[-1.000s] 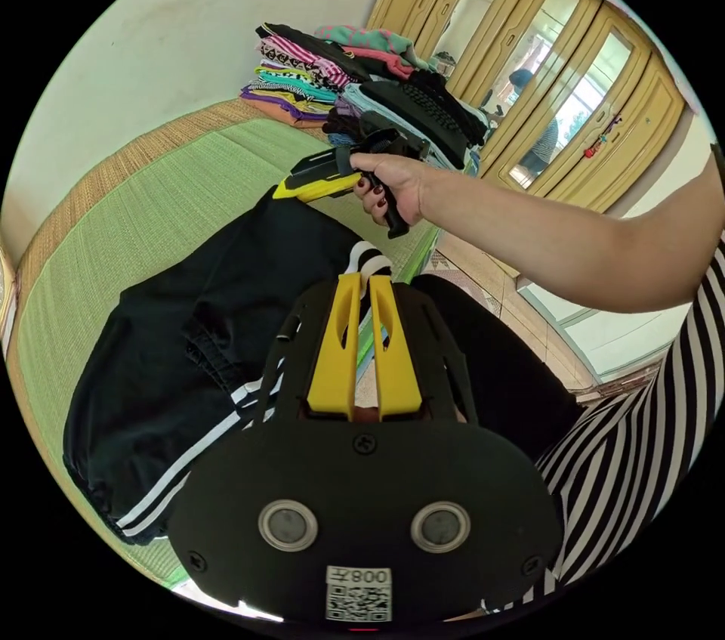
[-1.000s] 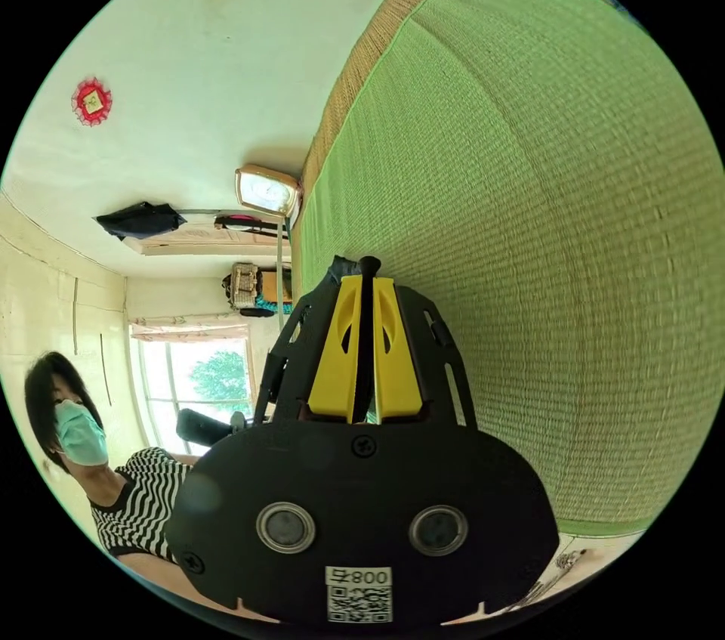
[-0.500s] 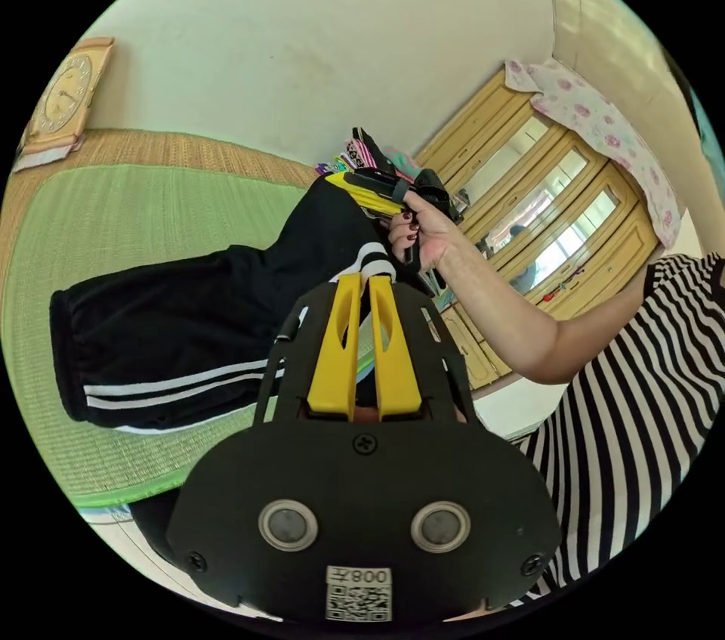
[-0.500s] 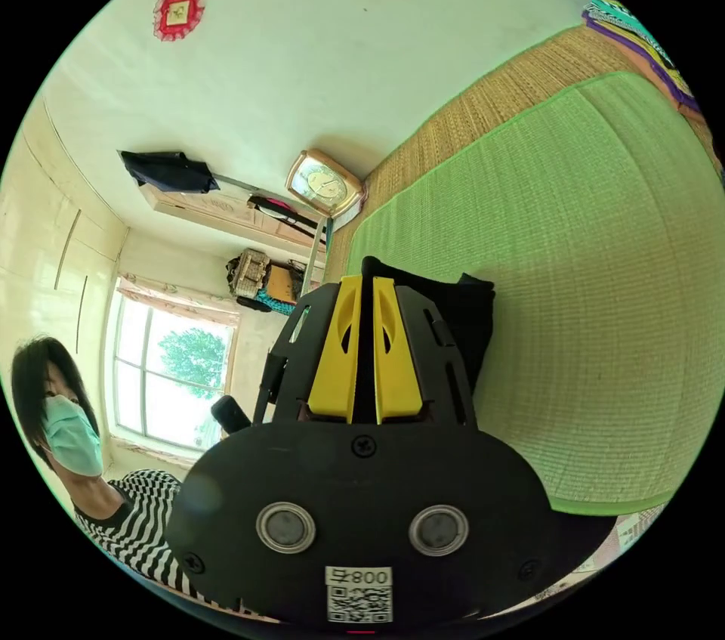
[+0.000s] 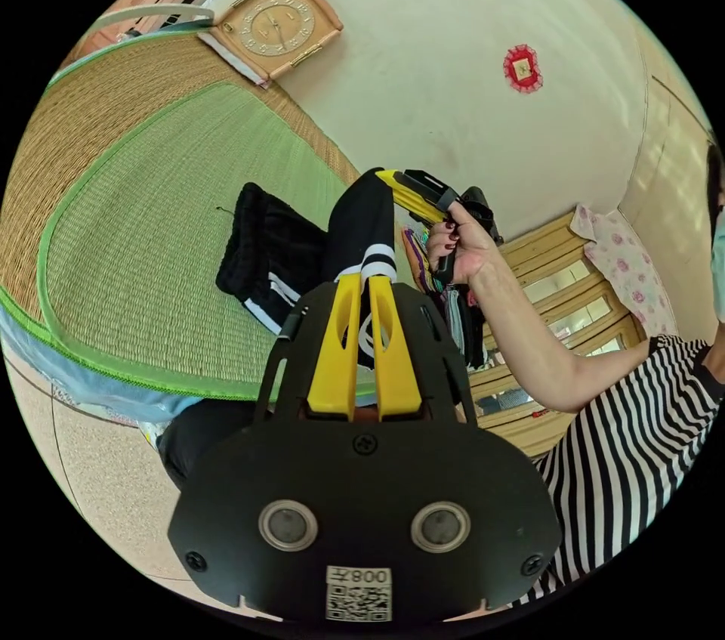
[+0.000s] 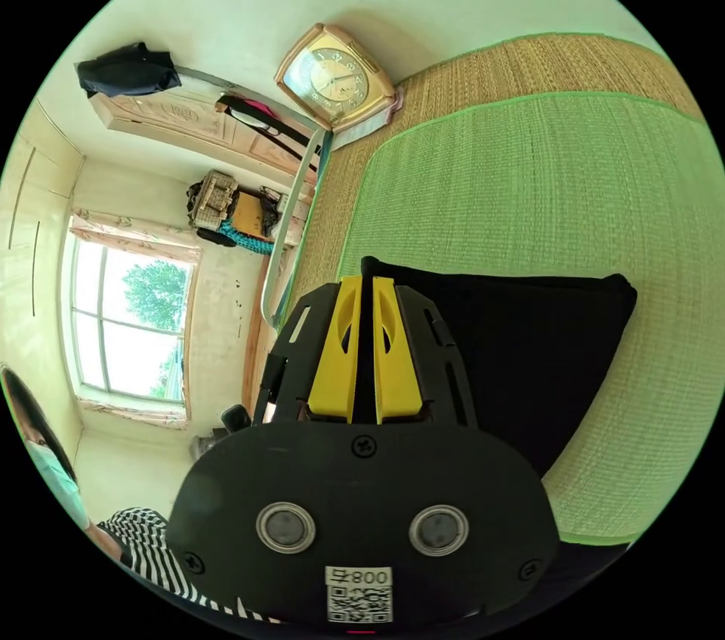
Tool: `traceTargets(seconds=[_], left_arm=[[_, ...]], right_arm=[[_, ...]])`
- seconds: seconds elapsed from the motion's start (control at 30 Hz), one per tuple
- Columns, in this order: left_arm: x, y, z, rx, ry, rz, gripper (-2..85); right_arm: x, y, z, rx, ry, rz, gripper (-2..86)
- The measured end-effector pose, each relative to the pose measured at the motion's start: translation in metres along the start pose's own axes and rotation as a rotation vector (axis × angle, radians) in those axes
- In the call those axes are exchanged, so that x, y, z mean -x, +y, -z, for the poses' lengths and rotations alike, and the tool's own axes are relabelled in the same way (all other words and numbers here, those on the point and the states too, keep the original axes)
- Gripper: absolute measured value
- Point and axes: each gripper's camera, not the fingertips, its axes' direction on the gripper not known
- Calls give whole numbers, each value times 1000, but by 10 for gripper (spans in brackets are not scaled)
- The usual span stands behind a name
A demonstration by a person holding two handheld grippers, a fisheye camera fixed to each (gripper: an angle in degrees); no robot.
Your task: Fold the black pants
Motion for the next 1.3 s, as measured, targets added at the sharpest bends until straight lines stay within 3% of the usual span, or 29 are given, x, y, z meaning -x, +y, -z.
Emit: traceTargets(seconds=[0.37, 0.57, 0.73, 0.9, 1.0, 1.17, 1.3], left_arm=[[111, -13, 34, 11, -10, 234, 19], [137, -18, 48, 1, 18, 268, 18], [139, -16, 65, -41, -25, 246, 7], [115, -29, 71, -23, -64, 73, 2], [102, -45, 59, 31, -115, -26, 1], [103, -61, 24, 226, -404, -71, 0], [105, -64, 19, 243, -389, -62, 0]], right_arm=[[15, -42, -154, 175, 122, -15, 24], [23, -59, -189, 239, 92, 69, 29], [31, -59, -185, 210, 8, 172, 27], [36, -56, -191, 199, -24, 285, 19], [44, -63, -219, 243, 93, 333, 8], [51, -74, -295, 394, 362, 424, 0], [52, -74, -309, 399, 380, 488, -3]])
